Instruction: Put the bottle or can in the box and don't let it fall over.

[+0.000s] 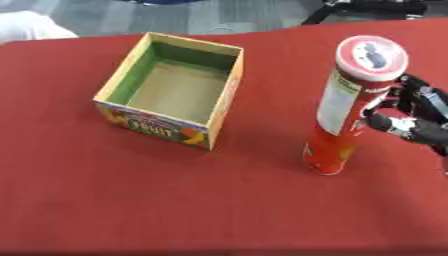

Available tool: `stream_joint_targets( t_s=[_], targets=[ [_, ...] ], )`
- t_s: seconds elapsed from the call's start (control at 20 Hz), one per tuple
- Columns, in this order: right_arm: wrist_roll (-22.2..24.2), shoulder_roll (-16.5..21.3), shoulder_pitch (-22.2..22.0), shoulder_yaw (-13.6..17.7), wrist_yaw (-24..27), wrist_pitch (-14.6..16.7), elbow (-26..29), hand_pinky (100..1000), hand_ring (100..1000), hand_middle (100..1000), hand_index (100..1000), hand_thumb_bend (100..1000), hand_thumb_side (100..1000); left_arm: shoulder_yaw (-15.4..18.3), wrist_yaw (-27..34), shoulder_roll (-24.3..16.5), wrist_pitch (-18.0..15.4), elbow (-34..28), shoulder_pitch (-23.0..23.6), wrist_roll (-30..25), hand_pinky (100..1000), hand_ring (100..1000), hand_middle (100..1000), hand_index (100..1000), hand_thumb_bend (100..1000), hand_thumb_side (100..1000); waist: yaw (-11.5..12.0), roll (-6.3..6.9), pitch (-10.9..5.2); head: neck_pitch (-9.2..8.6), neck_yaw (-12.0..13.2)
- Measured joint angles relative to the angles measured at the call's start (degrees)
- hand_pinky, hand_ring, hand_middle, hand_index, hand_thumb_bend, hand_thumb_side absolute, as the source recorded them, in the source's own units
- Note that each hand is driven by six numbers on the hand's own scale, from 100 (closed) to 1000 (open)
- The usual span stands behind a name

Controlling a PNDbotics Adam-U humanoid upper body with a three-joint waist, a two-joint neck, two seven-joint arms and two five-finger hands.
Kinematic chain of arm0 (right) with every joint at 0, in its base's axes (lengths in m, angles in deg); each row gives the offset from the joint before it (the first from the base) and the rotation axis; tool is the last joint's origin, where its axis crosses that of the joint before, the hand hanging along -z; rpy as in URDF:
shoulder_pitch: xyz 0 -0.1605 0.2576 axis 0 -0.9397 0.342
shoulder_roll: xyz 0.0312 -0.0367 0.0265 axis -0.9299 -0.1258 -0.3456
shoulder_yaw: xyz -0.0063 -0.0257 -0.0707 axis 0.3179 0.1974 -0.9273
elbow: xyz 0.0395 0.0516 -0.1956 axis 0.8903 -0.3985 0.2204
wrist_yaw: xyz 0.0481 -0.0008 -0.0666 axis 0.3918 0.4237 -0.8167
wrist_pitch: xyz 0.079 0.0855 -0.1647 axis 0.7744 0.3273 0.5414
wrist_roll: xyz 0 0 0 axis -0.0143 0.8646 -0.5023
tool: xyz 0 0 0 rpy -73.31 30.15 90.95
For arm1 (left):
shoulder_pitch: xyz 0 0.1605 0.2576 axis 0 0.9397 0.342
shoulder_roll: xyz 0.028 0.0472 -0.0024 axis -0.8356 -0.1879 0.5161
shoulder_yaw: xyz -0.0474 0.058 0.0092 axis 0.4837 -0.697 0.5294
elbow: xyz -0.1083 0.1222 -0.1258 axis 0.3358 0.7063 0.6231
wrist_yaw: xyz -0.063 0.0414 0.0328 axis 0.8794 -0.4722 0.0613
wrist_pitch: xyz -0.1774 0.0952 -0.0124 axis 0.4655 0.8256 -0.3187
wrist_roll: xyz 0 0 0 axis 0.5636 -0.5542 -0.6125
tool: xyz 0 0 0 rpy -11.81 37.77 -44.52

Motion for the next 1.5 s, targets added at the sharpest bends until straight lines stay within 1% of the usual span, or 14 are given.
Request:
stream_joint_targets(
  t_s=[0.6, 0.95, 1.5],
  targets=[
    [1.43, 0.12, -0.53, -0.08, 0.83, 0.29, 1.56, 756, 812, 916, 898, 1000, 541, 0.00, 0.00, 0.00, 0.00, 0.00, 0.00, 0.00, 715, 835, 761, 789, 433, 773, 0.01, -0.29, 0.00, -0.20, -0.01],
    [1.75, 0.13, -0.98, -0.74, 1.24, 0.21, 3.10, 756, 811, 915, 898, 1000, 541, 0.00, 0.00, 0.00, 0.00, 0.00, 0.00, 0.00, 715, 835, 761, 789, 432, 774, 0.01, -0.30, -0.01, -0.20, -0.01],
    [1.76, 0.12, -0.85, -1.50, 0.83, -0.88, 4.45, 755, 810, 913, 898, 1000, 541, 0.00, 0.01, 0.00, 0.00, 0.00, 0.00, 0.00, 716, 834, 761, 789, 432, 775, 0.04, -0.34, -0.01, -0.20, -0.11]
  ],
)
